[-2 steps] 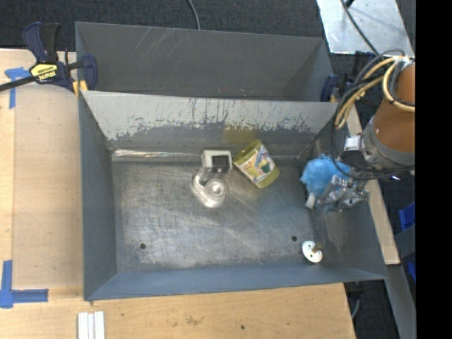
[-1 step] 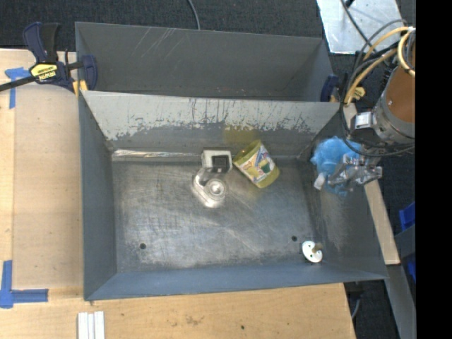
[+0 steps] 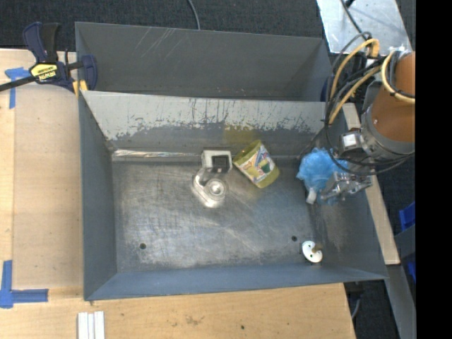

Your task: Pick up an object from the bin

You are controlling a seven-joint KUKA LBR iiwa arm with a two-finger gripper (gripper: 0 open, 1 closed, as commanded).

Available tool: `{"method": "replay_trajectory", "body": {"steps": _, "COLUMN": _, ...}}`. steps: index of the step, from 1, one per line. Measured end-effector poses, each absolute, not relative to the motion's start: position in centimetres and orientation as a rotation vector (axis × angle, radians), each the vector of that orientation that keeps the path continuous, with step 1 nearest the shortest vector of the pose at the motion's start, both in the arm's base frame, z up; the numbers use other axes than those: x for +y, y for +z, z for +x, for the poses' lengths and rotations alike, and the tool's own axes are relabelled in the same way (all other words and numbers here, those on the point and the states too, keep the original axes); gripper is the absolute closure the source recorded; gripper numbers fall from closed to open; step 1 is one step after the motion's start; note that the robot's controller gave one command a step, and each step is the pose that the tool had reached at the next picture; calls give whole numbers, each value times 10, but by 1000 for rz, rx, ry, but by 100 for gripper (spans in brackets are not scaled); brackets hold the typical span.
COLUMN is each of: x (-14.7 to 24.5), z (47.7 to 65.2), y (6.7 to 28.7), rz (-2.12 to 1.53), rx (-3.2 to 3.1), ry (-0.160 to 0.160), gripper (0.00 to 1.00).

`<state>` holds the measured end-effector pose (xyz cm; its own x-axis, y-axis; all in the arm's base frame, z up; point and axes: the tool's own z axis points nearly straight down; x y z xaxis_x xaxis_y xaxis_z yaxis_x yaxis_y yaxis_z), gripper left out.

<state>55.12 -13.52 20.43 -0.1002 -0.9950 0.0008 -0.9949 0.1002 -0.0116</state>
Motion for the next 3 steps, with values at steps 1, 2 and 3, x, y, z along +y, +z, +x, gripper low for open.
{"method": "replay_trajectory", "body": {"steps": 1, "x": -94, "z": 574, "y": 172, "rz": -2408, "rx": 2015, "ry": 2, "gripper": 100}}
{"method": "replay_trajectory", "body": {"steps": 2, "x": -94, "z": 574, "y": 172, "rz": -2409, "rx": 2016, "ry": 3, "gripper": 100}}
{"method": "replay_trajectory", "body": {"steps": 3, "x": -97, "z": 579, "y": 216, "rz": -2412, "rx": 2013, "ry": 8, "gripper": 100}}
